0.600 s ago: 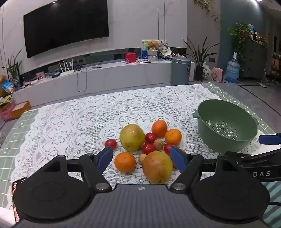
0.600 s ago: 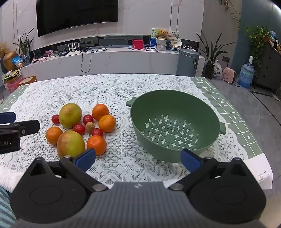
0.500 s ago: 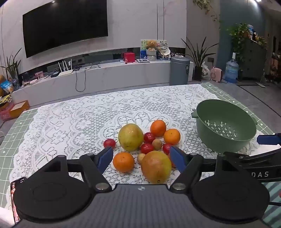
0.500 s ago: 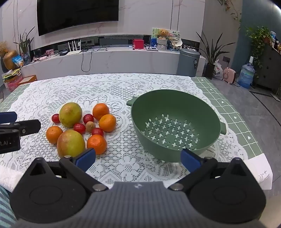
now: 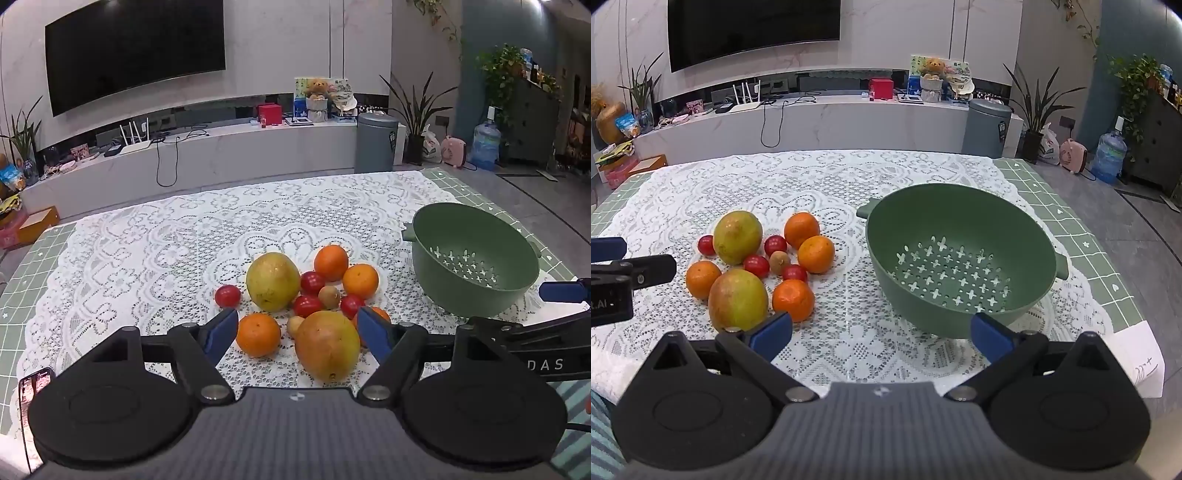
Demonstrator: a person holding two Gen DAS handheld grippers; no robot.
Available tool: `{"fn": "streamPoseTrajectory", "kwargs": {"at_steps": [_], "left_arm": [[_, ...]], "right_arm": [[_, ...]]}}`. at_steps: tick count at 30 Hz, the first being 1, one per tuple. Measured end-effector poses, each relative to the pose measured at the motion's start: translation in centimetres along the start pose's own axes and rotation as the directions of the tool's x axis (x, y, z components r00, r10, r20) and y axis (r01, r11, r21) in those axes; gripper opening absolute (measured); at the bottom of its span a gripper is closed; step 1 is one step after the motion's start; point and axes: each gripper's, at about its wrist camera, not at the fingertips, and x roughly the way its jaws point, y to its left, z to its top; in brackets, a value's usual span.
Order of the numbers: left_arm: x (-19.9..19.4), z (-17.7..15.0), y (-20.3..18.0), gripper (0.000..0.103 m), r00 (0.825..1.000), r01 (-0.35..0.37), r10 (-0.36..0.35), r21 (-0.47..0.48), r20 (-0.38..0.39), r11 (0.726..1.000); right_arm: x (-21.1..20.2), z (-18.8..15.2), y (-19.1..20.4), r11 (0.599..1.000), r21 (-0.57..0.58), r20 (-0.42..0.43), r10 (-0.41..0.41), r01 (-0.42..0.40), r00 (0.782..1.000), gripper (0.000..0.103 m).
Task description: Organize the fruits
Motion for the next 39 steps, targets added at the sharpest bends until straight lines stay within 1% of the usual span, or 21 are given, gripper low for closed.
{"fn": "streamPoseTrajectory", "kwargs": {"at_steps": [17, 39], "left_arm": [[0.42, -0.12, 0.33, 0.086, 1.0, 0.006, -0.006, -0.011, -0.027, 1.0], [0.68, -0.43, 0.36, 0.086, 0.999, 0.013, -0.013, -0.021, -0.036, 1.0]], "right_arm": [[0.31, 0.08, 0.02, 1.0, -0.003, -0.02, -0.008, 0.008, 1.0, 0.099], [0.38, -0.04, 0.01, 1.0, 0.002, -0.028, -0.013, 0.013, 1.0, 0.099]]}}
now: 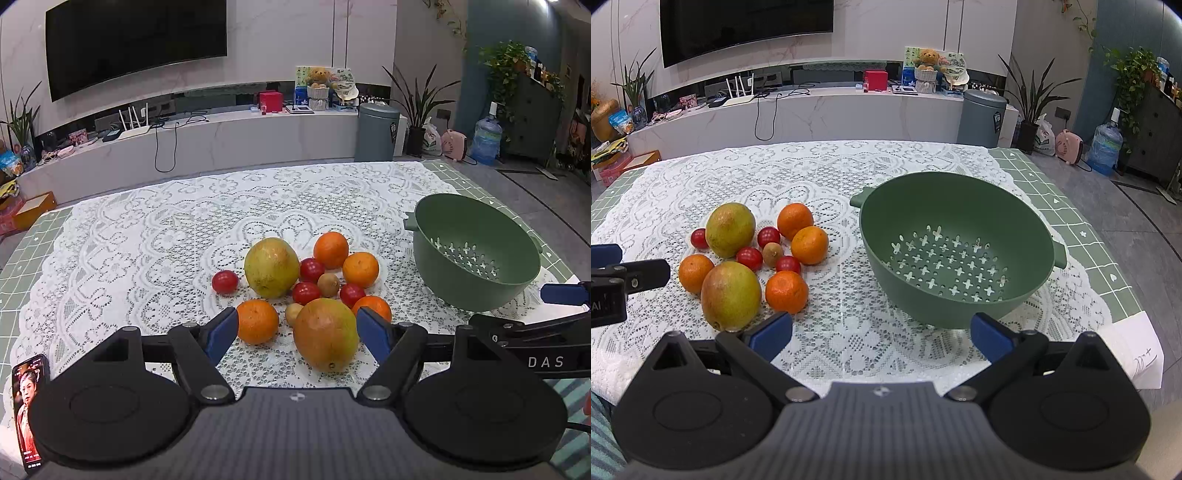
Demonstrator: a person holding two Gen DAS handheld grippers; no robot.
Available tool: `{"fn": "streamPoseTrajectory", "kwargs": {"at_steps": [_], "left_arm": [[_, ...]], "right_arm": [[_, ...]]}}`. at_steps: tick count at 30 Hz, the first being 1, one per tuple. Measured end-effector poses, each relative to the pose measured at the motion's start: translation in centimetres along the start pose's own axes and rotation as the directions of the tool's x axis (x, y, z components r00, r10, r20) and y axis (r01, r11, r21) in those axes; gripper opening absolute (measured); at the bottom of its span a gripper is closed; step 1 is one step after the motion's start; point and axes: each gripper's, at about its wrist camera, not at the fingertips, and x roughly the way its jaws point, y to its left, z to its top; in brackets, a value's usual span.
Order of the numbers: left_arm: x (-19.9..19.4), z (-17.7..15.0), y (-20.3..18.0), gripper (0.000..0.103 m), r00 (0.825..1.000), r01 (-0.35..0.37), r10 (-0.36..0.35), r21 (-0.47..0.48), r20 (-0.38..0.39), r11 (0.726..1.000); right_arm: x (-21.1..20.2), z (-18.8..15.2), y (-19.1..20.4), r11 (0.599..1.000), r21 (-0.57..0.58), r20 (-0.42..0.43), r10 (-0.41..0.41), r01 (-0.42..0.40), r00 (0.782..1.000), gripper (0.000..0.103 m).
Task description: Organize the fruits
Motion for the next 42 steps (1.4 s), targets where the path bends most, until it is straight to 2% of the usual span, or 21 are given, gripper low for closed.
{"fn": "streamPoseTrajectory", "kwargs": {"at_steps": [37, 42], "left_arm": [[0.03, 0.05, 0.35, 0.086, 1.0, 0.003, -0.003, -0.016, -0.022, 1.0], [0.12, 0.14, 0.68, 0.086, 1.0, 0.014, -0.014, -0.014, -0.024, 1.0]], "right_arm": [[0.29, -0.01, 0.25, 1.0, 0.001, -0.018, 0.011, -0.011, 1.0, 0.099], [0.32, -0.13, 0.45, 0.999, 0.001, 0.011, 0.034, -0.034, 0.999, 0.099]]}}
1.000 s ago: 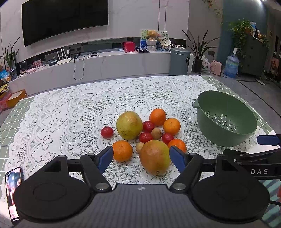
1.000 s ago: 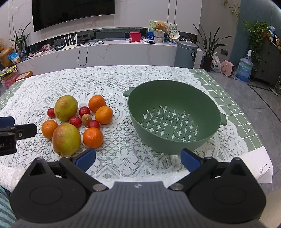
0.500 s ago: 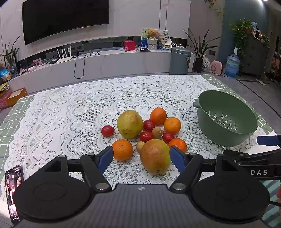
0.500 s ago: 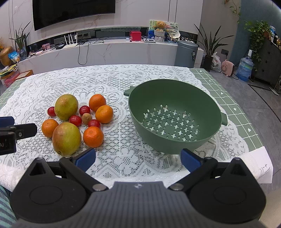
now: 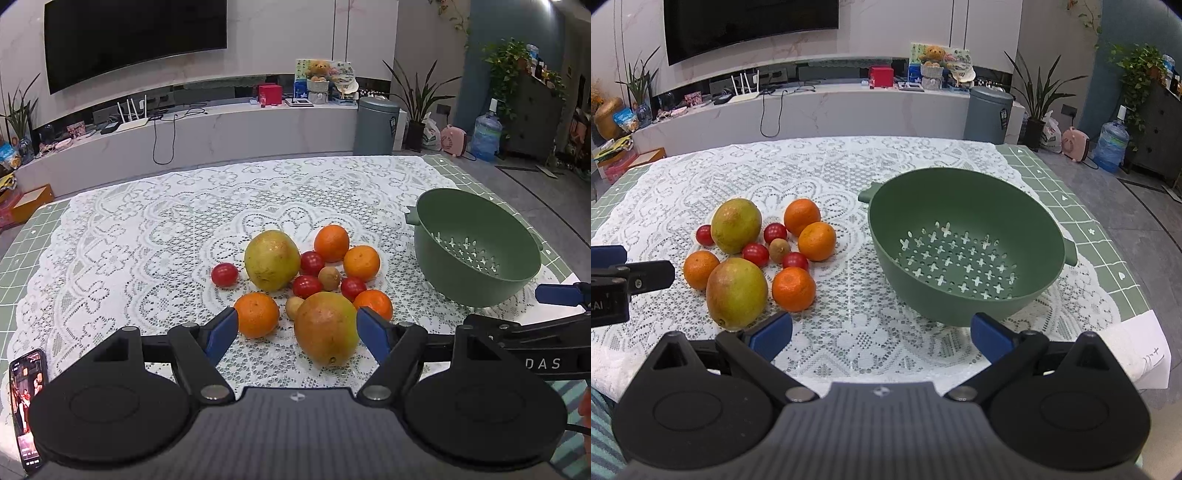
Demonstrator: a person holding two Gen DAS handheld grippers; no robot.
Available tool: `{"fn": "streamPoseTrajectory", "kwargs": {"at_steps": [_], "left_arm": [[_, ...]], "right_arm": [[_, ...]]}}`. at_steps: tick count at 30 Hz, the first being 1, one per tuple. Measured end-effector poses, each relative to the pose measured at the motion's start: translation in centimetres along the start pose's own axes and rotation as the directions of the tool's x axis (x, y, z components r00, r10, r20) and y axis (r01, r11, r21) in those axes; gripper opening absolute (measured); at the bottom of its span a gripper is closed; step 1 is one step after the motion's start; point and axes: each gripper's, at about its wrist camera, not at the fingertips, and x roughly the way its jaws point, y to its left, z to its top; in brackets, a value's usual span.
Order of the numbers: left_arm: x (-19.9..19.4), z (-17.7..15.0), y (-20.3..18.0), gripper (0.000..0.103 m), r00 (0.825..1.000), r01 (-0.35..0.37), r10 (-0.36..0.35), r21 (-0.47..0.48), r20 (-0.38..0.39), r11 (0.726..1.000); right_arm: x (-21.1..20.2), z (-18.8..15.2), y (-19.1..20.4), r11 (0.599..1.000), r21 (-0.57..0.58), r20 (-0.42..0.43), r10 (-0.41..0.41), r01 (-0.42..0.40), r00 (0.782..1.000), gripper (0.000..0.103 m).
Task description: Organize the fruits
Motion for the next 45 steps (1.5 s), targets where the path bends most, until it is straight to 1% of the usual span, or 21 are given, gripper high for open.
{"fn": "streamPoseTrajectory", "kwargs": {"at_steps": [3, 6, 8, 10, 13, 14, 17, 19, 22, 24, 27, 29, 31, 32, 34, 35, 38, 40, 45], "left_arm": [[0.0, 0.2, 0.5, 0.086, 1.0, 0.0, 0.0, -0.01, 0.0, 1.0], [0.1, 0.3, 1.0, 0.086, 1.0, -0.014, 0.013, -0.03, -0.003, 0.999], [0.1, 0.4, 1.3, 0.085, 1.0, 0.0, 0.0, -0.042, -0.002, 0.999], [0.1, 0.5, 1.4, 0.084, 1.0, 0.005, -0.005, -0.049, -0.003, 0.999], [0.3, 0.5, 1.6, 0.083, 1.0, -0.007, 0.007, -0.058, -0.009, 0.998], [0.4, 0.5, 1.7, 0.08, 1.0, -0.007, 0.006, -0.063, -0.014, 0.998], [0.6, 0.4, 2.0, 0.078, 1.0, -0.004, 0.003, -0.076, -0.023, 0.997], [0.7, 0.4, 2.1, 0.078, 1.0, -0.017, 0.015, -0.076, -0.023, 0.997], [0.9, 0.4, 2.3, 0.078, 0.999, -0.037, 0.036, -0.062, -0.014, 0.997], [1.0, 0.3, 2.6, 0.078, 0.999, -0.038, 0.038, -0.081, -0.001, 0.996], [1.1, 0.2, 3.1, 0.078, 0.999, -0.028, 0.032, -0.115, 0.028, 0.993], [1.4, 0.2, 3.3, 0.078, 0.999, -0.037, 0.04, -0.11, 0.025, 0.993], [1.8, 0.1, 3.4, 0.078, 1.0, -0.024, 0.026, -0.097, 0.013, 0.995], [2.2, 0.0, 3.5, 0.078, 1.0, -0.012, 0.012, -0.094, -0.003, 0.996], [2.7, 0.0, 3.9, 0.078, 0.999, -0.001, -0.003, -0.116, -0.032, 0.993], [2.8, -0.1, 4.3, 0.078, 0.999, 0.001, -0.006, -0.137, -0.039, 0.991], [2.7, -0.1, 5.0, 0.078, 1.0, 0.004, -0.009, -0.168, -0.027, 0.986], [2.9, 0.0, 5.1, 0.078, 1.0, 0.0, -0.005, -0.173, -0.029, 0.985], [3.7, 0.0, 5.2, 0.078, 0.998, 0.004, -0.015, -0.169, -0.061, 0.986]], "right_arm": [[-0.1, -0.1, 0.2, 0.999, -0.006, 0.031, 0.037, -0.037, 0.999, 0.099], [-0.2, -0.1, 0.9, 0.996, -0.045, 0.051, 0.074, -0.072, 0.996, 0.099], [0.0, 0.0, 1.4, 0.994, -0.076, 0.061, 0.085, -0.081, 0.994, 0.099], [0.2, 0.2, 1.9, 0.99, -0.102, 0.057, 0.108, -0.102, 0.992, 0.099], [0.8, 0.3, 2.5, 0.984, -0.12, 0.041, 0.137, -0.131, 0.99, 0.099], [1.0, 0.3, 2.7, 0.982, -0.124, 0.038, 0.147, -0.141, 0.988, 0.099], [1.4, 0.3, 3.2, 0.976, -0.133, 0.05, 0.178, -0.17, 0.983, 0.099], [1.6, 0.2, 3.4, 0.97, -0.14, 0.062, 0.209, -0.199, 0.976, 0.099], [1.9, 0.1, 3.7, 0.953, -0.153, 0.094, 0.277, -0.261, 0.956, 0.099], [2.2, 0.1, 4.3, 0.949, -0.18, 0.11, 0.282, -0.259, 0.953, 0.099], [2.7, 0.5, 5.2, 0.941, -0.216, 0.095, 0.285, -0.26, 0.954, 0.099], [3.2, 0.7, 5.7, 0.935, -0.214, 0.071, 0.304, -0.283, 0.95, 0.099], [3.7, 0.9, 6.3, 0.93, -0.219, 0.046, 0.313, -0.296, 0.948, 0.098], [4.0, 0.9, 6.6, 0.926, -0.23, 0.042, 0.316, -0.298, 0.948, 0.097], [4.5, 0.9, 7.4, 0.917, -0.27, 0.03, 0.312, -0.293, 0.95, 0.084], [4.7, 0.8, 7.7, 0.913, -0.284, 0.024, 0.312, -0.293, 0.95, 0.083], [5.3, 0.7, 8.1, 0.903, -0.295, -0.004, 0.326, -0.312, 0.946, 0.08], [5.6, 0.7, 8.4, 0.897, -0.294, -0.022, 0.338, -0.329, 0.941, 0.076], [6.4, 0.9, 9.1, 0.886, -0.317, -0.03, 0.346, -0.338, 0.938, 0.073]]}}
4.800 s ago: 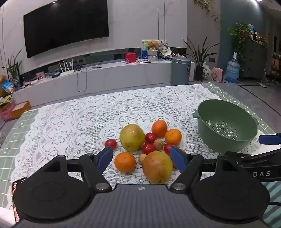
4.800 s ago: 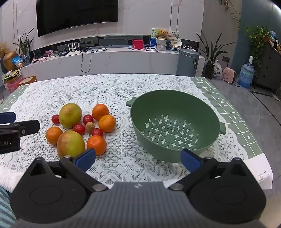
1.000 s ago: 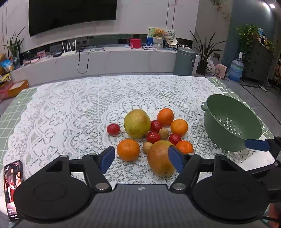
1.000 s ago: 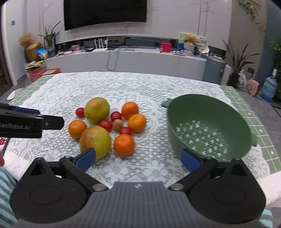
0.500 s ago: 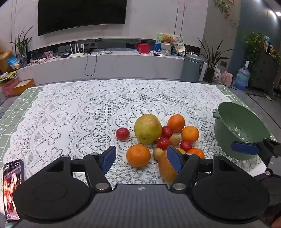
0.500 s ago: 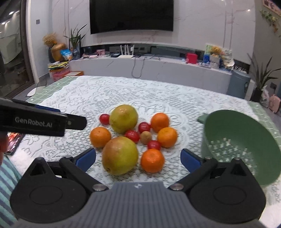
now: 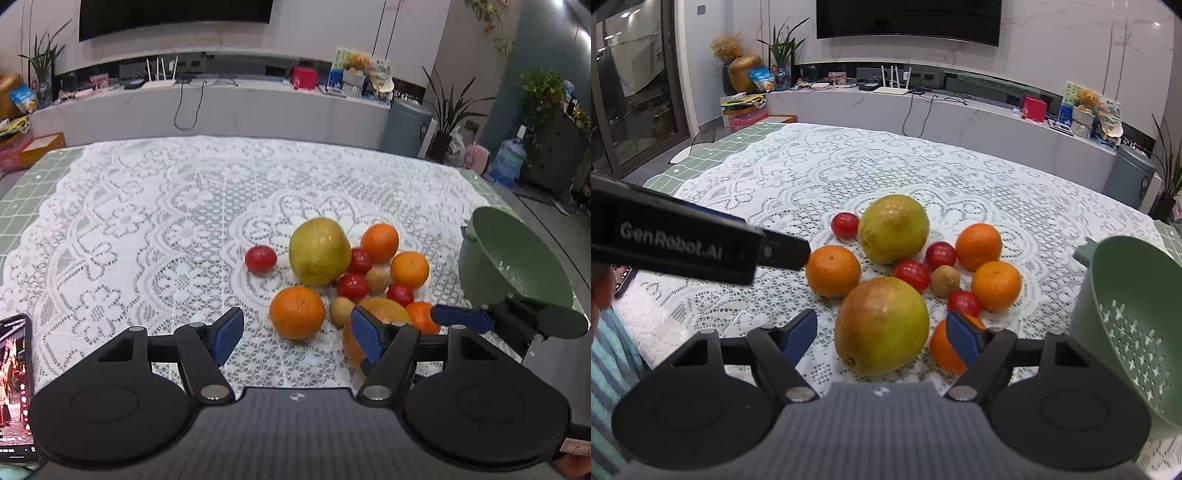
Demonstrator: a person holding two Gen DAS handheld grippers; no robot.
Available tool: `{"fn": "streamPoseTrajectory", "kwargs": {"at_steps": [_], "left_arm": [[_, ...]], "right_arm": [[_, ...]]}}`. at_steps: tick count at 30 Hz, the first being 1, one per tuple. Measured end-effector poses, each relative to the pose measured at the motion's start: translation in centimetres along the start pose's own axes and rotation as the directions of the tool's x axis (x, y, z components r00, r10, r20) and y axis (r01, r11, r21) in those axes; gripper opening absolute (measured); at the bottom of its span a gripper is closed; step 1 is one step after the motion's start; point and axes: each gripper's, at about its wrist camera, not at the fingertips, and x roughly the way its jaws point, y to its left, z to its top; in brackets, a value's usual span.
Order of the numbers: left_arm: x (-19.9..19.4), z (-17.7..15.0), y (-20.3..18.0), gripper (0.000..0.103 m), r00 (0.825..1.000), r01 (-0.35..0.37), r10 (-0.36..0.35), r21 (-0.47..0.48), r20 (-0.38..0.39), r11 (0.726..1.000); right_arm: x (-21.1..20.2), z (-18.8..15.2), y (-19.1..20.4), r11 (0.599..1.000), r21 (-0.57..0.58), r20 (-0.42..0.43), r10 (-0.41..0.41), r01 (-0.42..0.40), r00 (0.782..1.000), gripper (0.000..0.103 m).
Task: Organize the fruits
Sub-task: 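Move the right gripper to the large mango and close on it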
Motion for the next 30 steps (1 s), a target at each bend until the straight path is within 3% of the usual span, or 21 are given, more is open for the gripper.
{"fn": "streamPoseTrajectory", "kwargs": {"at_steps": [7, 20, 30], "left_arm": [[1.2, 0.0, 0.6, 0.078, 0.999, 0.003, -0.004, -0.017, -0.048, 1.0], [2.2, 0.3, 1.6, 0.077, 0.998, -0.002, -0.001, -0.046, -0.068, 0.999], [1.7, 1.0, 1.3, 0.077, 0.998, 0.03, -0.031, -0.02, -0.046, 0.999]], "right_arm": [[1.7, 0.0, 0.8, 0.995, -0.088, -0.014, -0.044, 0.042, 0.999, 0.07], [3.1, -0.8, 2.3, 0.971, -0.225, -0.013, -0.084, 0.079, 0.996, 0.065], [1.7, -0.6, 2.0, 0.974, -0.212, 0.021, -0.075, 0.078, 0.997, 0.064]]}}
